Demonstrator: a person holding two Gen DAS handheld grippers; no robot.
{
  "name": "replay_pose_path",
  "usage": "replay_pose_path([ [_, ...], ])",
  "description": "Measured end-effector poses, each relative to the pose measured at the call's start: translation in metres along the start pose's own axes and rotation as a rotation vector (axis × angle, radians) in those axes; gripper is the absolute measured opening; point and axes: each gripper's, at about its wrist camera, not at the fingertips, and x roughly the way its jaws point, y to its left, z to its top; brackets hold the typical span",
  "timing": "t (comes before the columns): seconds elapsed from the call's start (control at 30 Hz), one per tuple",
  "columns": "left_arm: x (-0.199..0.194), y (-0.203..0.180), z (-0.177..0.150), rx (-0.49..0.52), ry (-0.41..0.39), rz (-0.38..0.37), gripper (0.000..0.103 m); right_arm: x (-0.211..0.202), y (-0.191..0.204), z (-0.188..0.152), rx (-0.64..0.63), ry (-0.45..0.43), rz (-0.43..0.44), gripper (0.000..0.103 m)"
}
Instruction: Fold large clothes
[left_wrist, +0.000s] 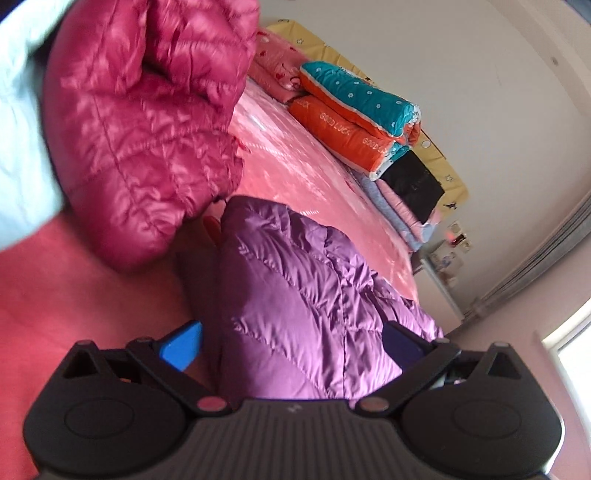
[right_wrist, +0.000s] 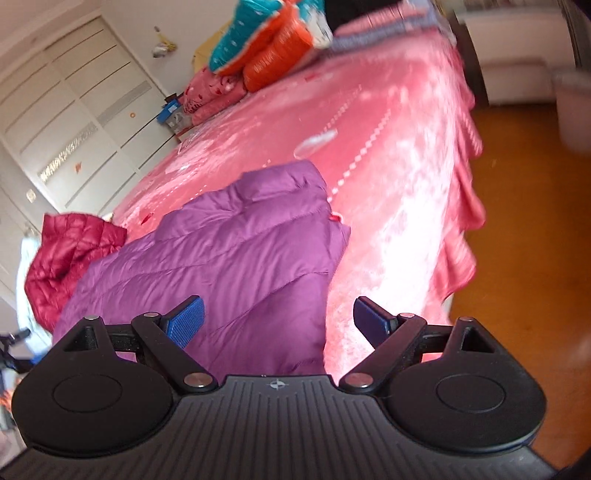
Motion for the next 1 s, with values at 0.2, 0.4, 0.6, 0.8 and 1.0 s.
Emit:
replay_pose_path([
  [0.2,0.025,0.017,0.000,-0.064,0.055,-0.043,0.102,0.040,-0.025,0.008,0.139,0.028,0.111,0.103],
  [0.4,0.048,0.026,-0.001,-0.084,0.120,-0.062,0.102,0.072,-0.036,0.010,0.204,0.067,0.211,0.103],
  [0.6,0.065,0.025,0.002,-0.040,0.184,-0.076,0.102,0.094,-0.027,0.013,0.147,0.125,0.254,0.103],
  [0.8,0.088,0.022,0.011,0.001,0.265,-0.108,0.102,0.104,-0.017,0.019,0.185,0.158,0.325,0.103],
  [1.0,0.113,0.008,0.013,0.056,0.347,-0.119,0.102,0.121,-0.005,0.020,0.181,0.212,0.353,0.103],
])
